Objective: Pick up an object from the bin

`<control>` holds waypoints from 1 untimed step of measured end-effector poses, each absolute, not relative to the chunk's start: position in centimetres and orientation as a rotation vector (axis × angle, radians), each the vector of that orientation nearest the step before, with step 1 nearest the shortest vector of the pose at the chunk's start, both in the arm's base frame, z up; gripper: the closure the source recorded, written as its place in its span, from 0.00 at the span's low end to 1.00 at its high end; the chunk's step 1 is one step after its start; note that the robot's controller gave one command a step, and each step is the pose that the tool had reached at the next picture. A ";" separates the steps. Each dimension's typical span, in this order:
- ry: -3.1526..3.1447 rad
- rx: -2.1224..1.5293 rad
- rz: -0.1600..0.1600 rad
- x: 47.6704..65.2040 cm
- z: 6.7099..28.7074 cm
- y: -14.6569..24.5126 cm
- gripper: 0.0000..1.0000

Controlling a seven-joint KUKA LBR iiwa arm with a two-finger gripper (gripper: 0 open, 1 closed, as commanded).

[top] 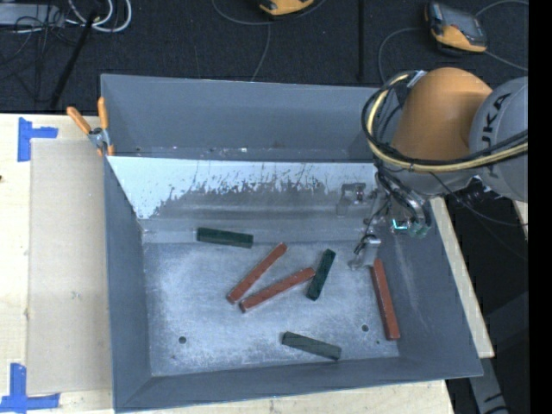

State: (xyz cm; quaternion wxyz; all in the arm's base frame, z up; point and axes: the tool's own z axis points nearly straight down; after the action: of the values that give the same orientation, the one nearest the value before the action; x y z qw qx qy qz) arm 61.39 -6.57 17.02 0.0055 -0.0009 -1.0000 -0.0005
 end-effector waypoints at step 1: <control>-3.125 0.196 -0.005 61.1 6.4 2.3 0.00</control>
Offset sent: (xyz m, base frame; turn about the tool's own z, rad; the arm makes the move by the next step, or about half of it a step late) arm -0.0002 0.0850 -0.0989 -0.1201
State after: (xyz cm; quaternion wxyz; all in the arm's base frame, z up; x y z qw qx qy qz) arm 61.15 2.34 6.39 0.0053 0.0625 -0.9980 -0.0016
